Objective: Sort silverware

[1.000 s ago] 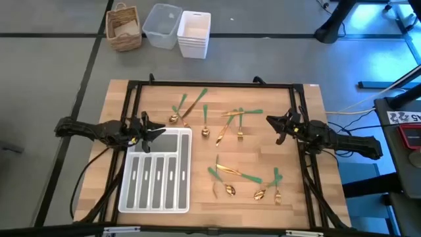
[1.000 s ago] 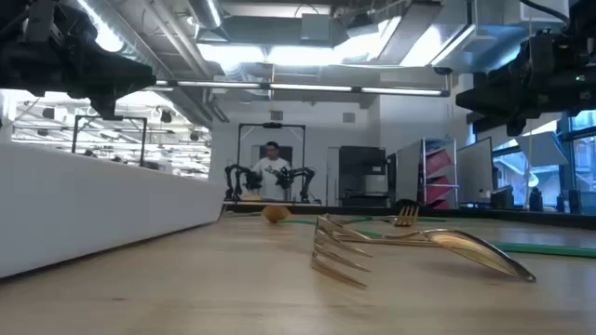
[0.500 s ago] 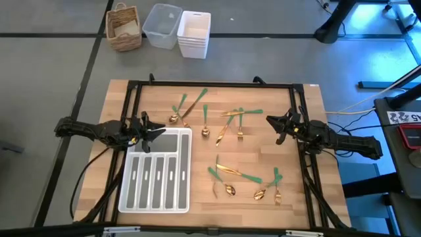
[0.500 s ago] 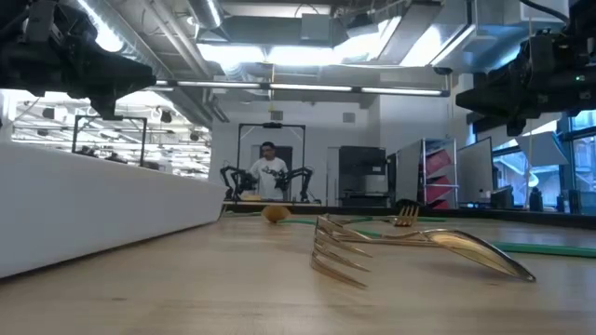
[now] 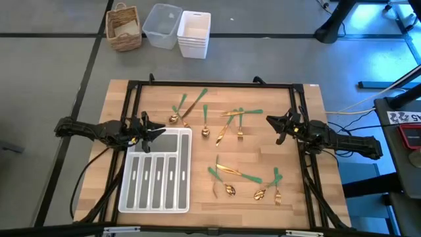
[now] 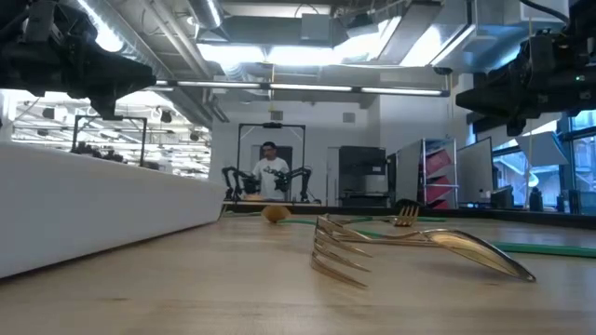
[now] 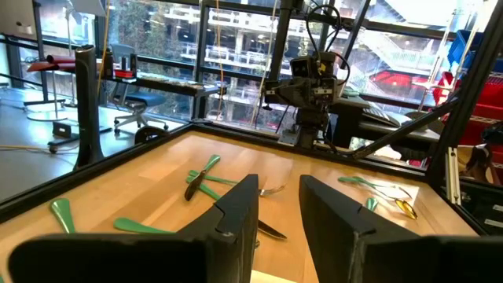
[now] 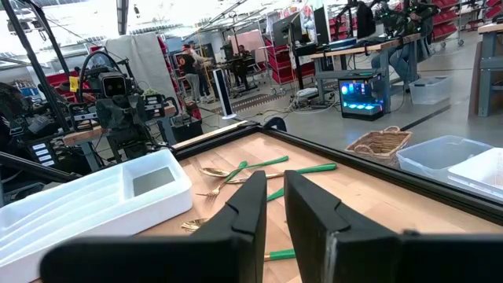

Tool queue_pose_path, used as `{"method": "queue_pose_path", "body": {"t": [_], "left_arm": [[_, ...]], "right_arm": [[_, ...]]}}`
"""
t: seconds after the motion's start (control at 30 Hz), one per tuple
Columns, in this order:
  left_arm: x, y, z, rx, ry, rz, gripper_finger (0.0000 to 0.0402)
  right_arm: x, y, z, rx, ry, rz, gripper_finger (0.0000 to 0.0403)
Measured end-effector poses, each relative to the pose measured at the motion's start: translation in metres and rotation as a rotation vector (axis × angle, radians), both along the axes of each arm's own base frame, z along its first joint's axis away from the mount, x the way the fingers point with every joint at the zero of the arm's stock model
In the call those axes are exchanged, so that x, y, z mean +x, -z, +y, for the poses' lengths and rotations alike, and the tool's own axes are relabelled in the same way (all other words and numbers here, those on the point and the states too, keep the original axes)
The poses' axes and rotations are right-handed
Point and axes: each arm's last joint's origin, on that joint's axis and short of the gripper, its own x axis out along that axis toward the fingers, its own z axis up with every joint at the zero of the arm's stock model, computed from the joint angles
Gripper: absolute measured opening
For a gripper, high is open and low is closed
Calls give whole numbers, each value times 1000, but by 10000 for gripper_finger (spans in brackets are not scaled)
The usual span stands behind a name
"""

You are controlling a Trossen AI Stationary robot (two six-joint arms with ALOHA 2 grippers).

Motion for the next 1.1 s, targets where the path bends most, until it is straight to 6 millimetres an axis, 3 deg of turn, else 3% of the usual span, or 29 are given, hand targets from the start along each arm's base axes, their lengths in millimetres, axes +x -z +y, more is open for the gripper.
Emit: {"method": "queue_pose_path", "body": {"t": [0.43, 0.8, 0.97, 1.1], "left_arm": [[0, 0, 0, 0, 0, 0, 88], [-1, -6, 0, -37, 2, -70, 88], [-3, -19, 1, -57, 3, -207, 88], [-5, -25, 1, 3, -10, -257, 88]], "right_arm": [[0, -4, 0, 10, -2, -45, 51], [-15, -62, 1, 260, -57, -541, 51], [-13, -88, 0, 267, -44, -537, 51], [8, -118, 0, 270, -71, -411, 51]]}}
